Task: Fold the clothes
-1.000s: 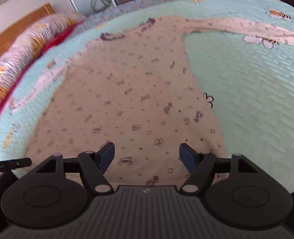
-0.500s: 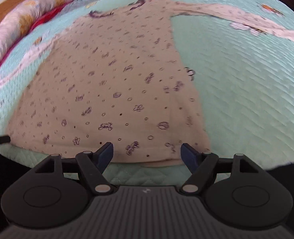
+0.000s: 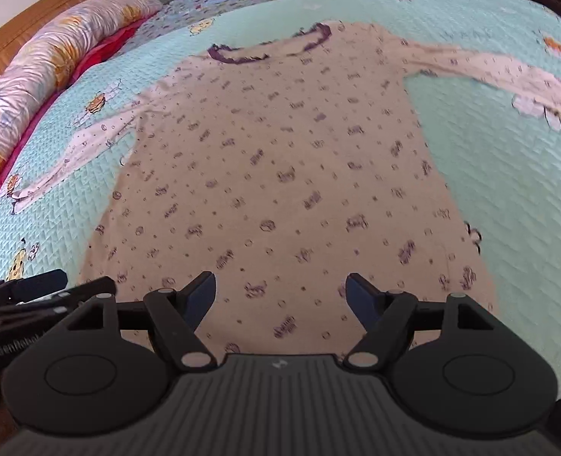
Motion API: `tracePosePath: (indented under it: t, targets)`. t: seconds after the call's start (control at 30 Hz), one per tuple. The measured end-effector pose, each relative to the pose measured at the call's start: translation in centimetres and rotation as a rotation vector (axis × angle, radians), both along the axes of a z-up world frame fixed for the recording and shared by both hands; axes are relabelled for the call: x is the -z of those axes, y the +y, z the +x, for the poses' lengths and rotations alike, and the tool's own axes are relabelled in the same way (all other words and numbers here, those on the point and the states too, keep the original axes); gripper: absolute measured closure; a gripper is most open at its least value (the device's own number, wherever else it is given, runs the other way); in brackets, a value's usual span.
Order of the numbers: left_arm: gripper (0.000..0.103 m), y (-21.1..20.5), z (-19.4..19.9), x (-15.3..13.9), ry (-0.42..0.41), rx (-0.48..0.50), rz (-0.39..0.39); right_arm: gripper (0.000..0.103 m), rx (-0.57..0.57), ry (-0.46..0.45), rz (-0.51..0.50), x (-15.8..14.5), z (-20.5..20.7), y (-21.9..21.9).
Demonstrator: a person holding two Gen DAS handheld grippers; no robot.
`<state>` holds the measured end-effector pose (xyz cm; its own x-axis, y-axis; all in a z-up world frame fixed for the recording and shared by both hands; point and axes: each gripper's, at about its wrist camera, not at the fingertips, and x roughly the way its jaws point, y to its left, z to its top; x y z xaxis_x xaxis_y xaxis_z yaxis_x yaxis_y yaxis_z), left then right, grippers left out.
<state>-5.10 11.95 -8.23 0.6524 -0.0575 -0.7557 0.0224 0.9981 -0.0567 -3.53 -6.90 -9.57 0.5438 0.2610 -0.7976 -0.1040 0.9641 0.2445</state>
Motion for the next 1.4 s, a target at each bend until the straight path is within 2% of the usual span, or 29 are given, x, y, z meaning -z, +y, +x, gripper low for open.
tracePosePath:
  t: [0.37,0.6,0.8,1.1,1.4]
  targets:
    - [0.026,0.4,-0.4,-1.8,-0.028,-0.028,0.007,0.025,-0.046,-0.052,-0.06,-2.1,-0.7,2.4]
    - [0.026,0.0,0.4,-3.3,-0.062,-0.024,0.006,0.025,-0.024,-0.124,-0.102,-4.1,-0.2,2.2]
    - [0.026,-0.2,0.5,-3.7,-0.068,-0.022,0.0,0.025,-0.015,-0.138,-0.116,-4.5,0.2,2.0]
    - [0.026,0.4,1.1,-3.4,-0.058,-0.045,-0.01,0.025,-0.012,-0.124,-0.117,-4.0,0.7,2.0]
    - [0.026,4.0,1.2,-1.6,-0.013,-0.152,-0.092,0.025,-0.006,-0.067,-0.102,-1.9,0.7,1.7]
